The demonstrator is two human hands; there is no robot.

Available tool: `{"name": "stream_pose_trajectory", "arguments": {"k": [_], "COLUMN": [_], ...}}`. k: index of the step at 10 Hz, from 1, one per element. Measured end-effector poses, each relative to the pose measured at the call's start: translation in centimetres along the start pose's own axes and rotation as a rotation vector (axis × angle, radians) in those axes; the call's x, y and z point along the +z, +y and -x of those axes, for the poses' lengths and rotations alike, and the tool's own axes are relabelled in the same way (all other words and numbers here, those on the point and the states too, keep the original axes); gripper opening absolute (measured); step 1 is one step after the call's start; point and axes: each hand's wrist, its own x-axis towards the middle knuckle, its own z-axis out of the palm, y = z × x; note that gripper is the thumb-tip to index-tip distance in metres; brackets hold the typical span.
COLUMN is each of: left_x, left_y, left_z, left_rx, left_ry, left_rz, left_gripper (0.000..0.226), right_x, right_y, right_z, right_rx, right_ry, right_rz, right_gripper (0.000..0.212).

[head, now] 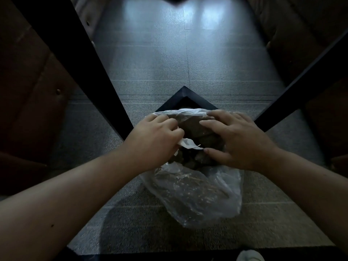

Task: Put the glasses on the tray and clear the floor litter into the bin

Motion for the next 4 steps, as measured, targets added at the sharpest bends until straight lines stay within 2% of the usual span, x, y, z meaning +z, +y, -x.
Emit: {"name": "stream_pose_trajectory", "arguments": {"k": [1, 2, 3, 4], "left_x": [0.3, 0.4, 0.0, -1.4], "left_y": [0.3, 0.4, 0.6, 0.7], "left_z": [-0.1, 0.0, 0.4, 0.7], "left_rx": [-0.004, -0.033, -0.066, -0.105], "left_ry": [0.007, -0.029, -0.023, -0.032], "left_rz": [0.014, 0.018, 0.015, 0.001], "left_gripper": [0.050, 0.073, 0.082, 0.080], "right_x": [-0.2, -0.4, -0.8, -2.0], "right_y": [0.0, 0.2, 0.0, -0.4], "right_z": [0.1, 0.1, 0.0, -0.5], "right_rx": [0.000, -0.018, -0.041, -0.061], "right_ry": [-0.005, -0.012, -0.020, -0.042], "right_rz": [0.009, 0.021, 0.061, 0.117], "right_gripper": [0.078, 0.084, 0.086, 0.086]}}
